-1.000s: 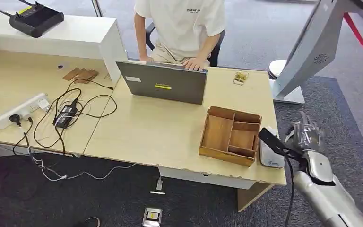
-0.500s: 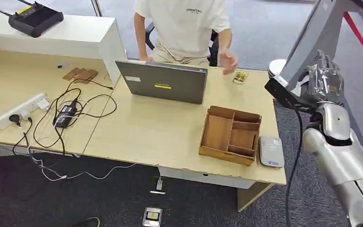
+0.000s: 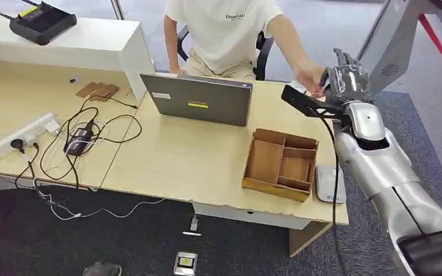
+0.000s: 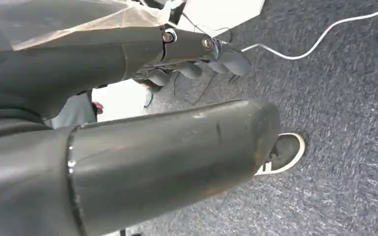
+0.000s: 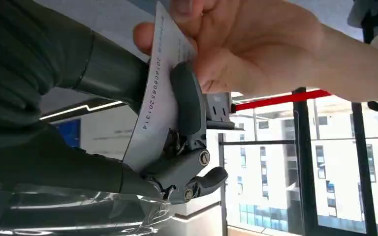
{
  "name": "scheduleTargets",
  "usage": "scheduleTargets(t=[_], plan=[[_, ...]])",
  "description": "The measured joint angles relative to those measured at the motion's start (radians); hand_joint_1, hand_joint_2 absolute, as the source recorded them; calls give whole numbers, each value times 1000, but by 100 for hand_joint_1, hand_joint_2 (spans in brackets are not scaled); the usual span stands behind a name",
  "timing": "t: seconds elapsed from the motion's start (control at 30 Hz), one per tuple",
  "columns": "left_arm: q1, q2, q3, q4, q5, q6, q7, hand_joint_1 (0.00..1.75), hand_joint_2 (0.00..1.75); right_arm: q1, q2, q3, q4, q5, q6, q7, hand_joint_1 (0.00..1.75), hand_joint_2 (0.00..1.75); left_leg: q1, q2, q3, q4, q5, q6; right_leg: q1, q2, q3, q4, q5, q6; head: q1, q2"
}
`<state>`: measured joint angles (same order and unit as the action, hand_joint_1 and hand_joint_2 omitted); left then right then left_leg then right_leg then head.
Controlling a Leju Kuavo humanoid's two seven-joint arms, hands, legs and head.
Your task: Pass the card to the sensor for recognition and then transmit it.
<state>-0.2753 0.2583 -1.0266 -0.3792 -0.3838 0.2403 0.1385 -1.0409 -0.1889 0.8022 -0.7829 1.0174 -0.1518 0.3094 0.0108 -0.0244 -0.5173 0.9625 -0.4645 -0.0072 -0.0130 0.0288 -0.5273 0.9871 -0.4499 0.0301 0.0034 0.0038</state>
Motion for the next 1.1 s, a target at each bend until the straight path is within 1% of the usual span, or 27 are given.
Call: scheduleTargets(t=[0.17,0.2,0.27,0.3,0.33,0.37,0.4,0.63,0.73,0.93,1.03,1.1], plan=[[-6,-8,0,0,-15,-5,0,0,0,-35,68,31,98,20,-2,6,168,175,0,-1,-1,0,0,0,0,-1,-1,0,0,0,0,0],[-7,-9,-1,0,-17,-6,0,0,0,-40,76,35,110,21,-2,10,157,175,0,-1,-1,0,0,0,0,-1,-1,0,0,0,0,0],[-7,-11,-1,0,-20,-9,0,0,0,-51,94,43,140,26,-1,15,157,175,0,-1,-1,0,0,0,0,-1,-1,0,0,0,0,0],[-8,-13,-1,0,-22,-11,0,0,0,-56,101,46,152,29,0,16,87,175,0,-1,-1,0,0,0,0,-1,-1,0,0,0,0,0],[-9,-14,-1,0,-24,-13,0,0,0,-61,106,50,165,31,1,19,38,175,0,-1,-1,0,0,0,0,-1,-1,-1,0,0,0,0],[-10,-16,-1,0,-26,-16,0,0,0,-66,113,52,178,34,1,21,38,175,0,-1,-1,0,0,0,0,-1,-1,-1,0,0,0,0],[-12,-17,-1,0,-29,-19,-2,0,0,-69,117,55,188,36,0,22,0,175,0,-1,-1,0,0,0,0,-1,-1,-1,0,0,0,0],[-17,-23,0,2,-41,-22,-5,0,0,-86,128,68,243,37,-24,32,0,175,0,0,0,0,0,0,0,-1,-1,-1,0,0,0,0],[-17,-23,2,5,-43,-20,-5,0,0,-89,128,71,256,14,-58,27,0,175,0,0,0,1,0,0,0,-1,-1,-1,0,0,0,0],[-6,-23,15,10,-53,-10,-5,0,0,-89,119,57,259,-89,-187,-25,0,175,0,0,0,1,0,0,0,-1,0,-1,0,0,0,0],[4,-22,28,12,-52,2,-5,0,0,-74,108,35,229,-181,-227,-65,0,175,0,0,0,1,0,0,0,-1,0,-1,0,0,0,0],[13,-21,38,13,-50,9,-5,0,0,-45,96,19,183,-247,-230,-72,0,175,0,0,1,1,0,0,0,-1,0,-1,0,0,0,0]])
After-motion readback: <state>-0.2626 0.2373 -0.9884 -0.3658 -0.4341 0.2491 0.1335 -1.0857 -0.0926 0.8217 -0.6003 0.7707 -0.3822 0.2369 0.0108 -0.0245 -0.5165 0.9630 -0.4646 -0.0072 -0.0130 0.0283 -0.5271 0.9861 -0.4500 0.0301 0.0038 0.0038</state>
